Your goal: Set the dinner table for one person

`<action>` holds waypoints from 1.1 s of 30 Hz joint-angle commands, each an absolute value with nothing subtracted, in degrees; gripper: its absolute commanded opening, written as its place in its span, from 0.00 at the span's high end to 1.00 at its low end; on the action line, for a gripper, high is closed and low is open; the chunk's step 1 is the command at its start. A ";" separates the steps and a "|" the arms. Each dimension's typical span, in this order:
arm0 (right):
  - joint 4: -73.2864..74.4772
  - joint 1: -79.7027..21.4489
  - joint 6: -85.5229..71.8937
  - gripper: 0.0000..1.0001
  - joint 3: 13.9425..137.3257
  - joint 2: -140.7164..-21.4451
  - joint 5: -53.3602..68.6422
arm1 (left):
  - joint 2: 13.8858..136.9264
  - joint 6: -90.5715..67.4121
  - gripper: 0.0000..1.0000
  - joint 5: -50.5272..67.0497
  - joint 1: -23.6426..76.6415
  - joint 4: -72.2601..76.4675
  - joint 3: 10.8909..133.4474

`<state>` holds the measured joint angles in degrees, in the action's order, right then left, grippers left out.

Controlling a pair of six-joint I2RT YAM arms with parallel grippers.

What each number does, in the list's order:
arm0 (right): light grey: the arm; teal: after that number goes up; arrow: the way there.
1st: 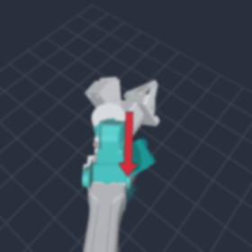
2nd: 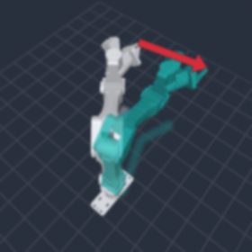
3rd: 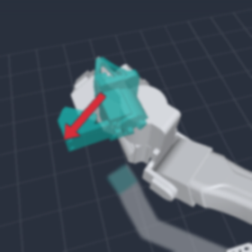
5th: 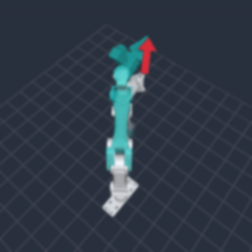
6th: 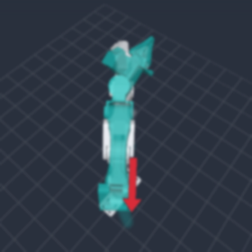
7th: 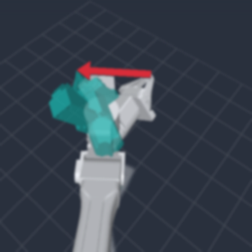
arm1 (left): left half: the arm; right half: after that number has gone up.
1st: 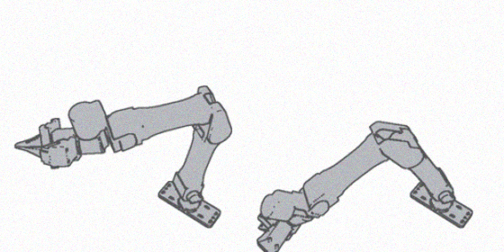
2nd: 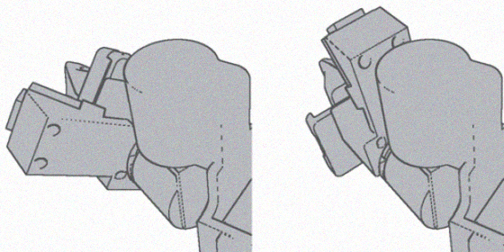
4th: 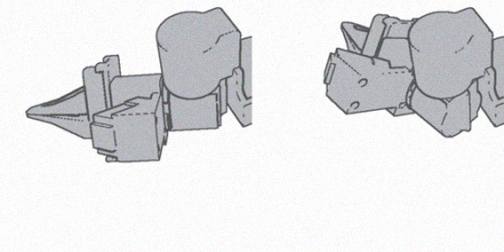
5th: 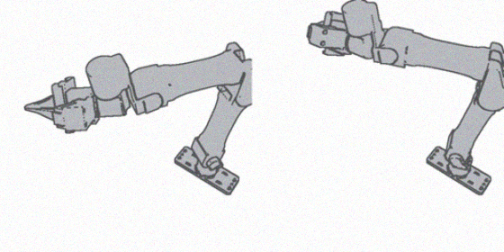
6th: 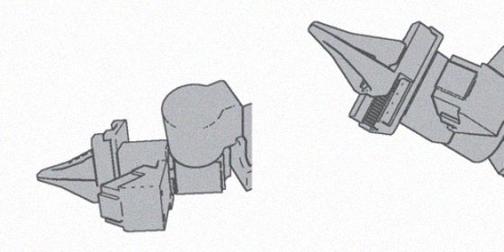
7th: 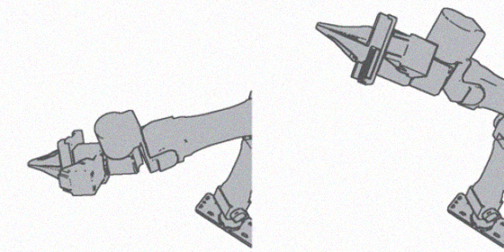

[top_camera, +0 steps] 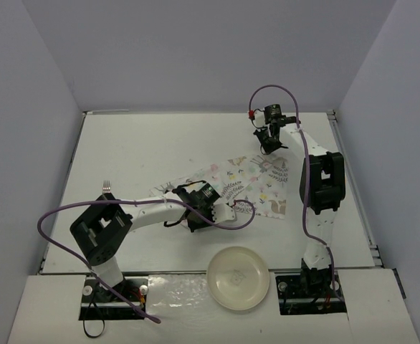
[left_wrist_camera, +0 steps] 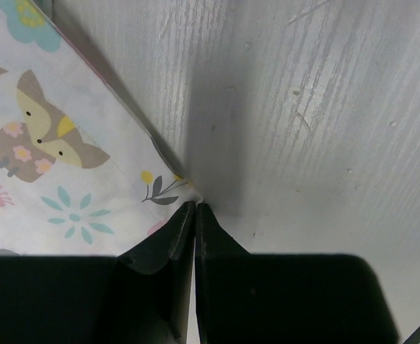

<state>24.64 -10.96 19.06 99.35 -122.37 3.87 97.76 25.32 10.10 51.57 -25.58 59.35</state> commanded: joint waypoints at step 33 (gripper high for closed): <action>27.59 -10.20 28.64 1.00 94.92 -87.06 5.17 | 78.68 30.06 1.00 7.37 24.18 -45.87 94.46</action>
<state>27.73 -10.50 25.67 93.67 -100.56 2.46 87.02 31.05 6.31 25.73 -42.70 87.47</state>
